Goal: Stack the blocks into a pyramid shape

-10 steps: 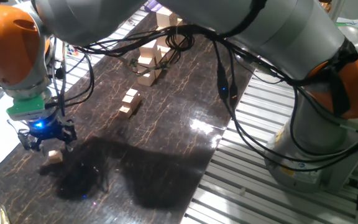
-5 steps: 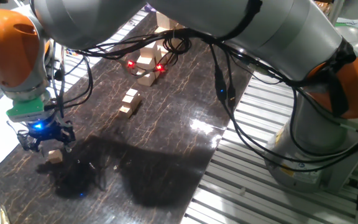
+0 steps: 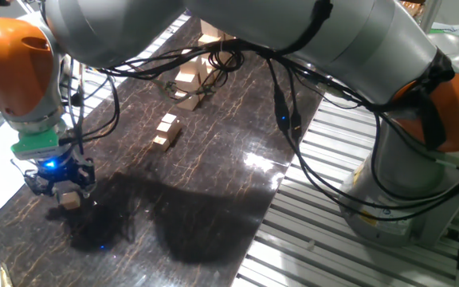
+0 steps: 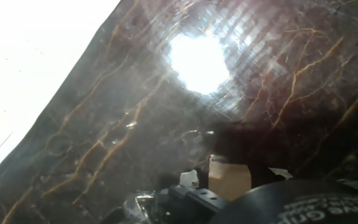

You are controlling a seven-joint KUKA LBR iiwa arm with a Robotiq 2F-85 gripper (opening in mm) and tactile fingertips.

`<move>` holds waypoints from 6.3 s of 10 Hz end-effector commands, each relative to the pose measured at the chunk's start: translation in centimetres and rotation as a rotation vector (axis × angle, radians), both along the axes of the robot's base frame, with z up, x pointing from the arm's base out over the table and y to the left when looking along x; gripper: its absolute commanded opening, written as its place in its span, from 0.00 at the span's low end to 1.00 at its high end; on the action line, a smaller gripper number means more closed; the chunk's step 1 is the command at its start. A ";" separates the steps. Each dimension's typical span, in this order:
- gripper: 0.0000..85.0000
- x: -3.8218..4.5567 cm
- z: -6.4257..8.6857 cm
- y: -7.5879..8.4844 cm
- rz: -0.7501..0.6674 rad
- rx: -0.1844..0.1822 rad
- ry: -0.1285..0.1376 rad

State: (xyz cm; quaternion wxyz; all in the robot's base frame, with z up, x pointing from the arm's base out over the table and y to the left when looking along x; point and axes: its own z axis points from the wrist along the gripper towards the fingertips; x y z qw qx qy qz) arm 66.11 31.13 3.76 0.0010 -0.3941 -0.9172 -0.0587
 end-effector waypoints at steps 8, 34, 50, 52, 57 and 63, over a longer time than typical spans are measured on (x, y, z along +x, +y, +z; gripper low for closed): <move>0.48 -0.63 0.2 0.2 0.012 -0.014 -0.006; 0.26 -4.44 4.8 -11.8 0.657 -0.082 0.123; 0.22 -7.24 8.2 -27.8 0.895 -0.060 0.134; 0.16 -7.45 8.1 -27.7 0.904 -0.042 0.146; 0.12 -8.41 8.1 -27.8 0.923 -0.033 0.147; 0.12 -8.89 6.9 -27.7 0.918 -0.036 0.124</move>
